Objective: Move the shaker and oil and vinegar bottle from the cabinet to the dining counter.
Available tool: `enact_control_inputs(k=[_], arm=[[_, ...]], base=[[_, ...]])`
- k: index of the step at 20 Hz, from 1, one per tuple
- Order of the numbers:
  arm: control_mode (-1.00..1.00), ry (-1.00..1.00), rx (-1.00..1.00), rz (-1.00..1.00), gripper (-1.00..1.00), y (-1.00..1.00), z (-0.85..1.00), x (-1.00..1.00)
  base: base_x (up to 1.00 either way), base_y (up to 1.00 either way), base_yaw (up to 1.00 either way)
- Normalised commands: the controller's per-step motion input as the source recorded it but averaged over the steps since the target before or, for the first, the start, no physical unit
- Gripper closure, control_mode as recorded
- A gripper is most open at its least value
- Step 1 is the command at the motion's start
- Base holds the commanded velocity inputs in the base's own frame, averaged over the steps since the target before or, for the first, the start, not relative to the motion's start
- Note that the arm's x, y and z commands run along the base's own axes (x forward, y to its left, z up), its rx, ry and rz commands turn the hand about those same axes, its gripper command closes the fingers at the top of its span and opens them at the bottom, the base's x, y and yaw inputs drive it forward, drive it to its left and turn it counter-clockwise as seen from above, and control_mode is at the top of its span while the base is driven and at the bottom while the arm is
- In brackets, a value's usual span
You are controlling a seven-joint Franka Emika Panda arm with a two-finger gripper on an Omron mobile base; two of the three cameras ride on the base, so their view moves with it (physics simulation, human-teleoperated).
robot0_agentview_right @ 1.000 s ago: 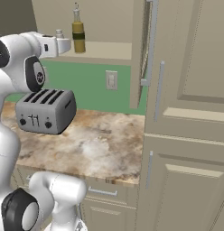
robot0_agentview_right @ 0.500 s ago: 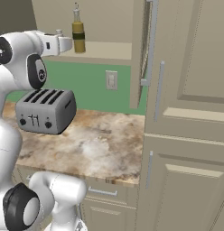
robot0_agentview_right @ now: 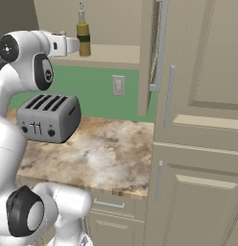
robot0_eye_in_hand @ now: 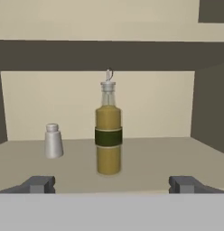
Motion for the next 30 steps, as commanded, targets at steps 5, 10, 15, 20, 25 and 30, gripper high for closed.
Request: enact_control_inputs(k=[5, 10, 15, 20, 25, 30], arm=[[-1.00, 0.03, 0.00, 0.00, -1.00, 0.00, 0.00, 0.20], [-1.00, 0.00, 0.00, 0.00, -1.00, 0.00, 0.00, 0.17], [-1.00, 0.00, 0.00, 0.00, -1.00, 0.04, 0.00, 0.25], [-1.00, 0.00, 0.00, 0.00, -1.00, 0.09, 0.00, 0.42], [-1.00, -0.02, 0.00, 0.02, -1.00, 0.01, 0.04, 0.41], [-1.00, 0.00, 0.00, 0.02, -1.00, 0.00, 0.07, 0.33]], base=[[0.00, 0.00, 0.00], [0.00, 0.00, 0.00], [0.00, 0.00, 0.00], [0.00, 0.00, 0.00], [0.00, 0.00, 0.00], [0.00, 0.00, 0.00]])
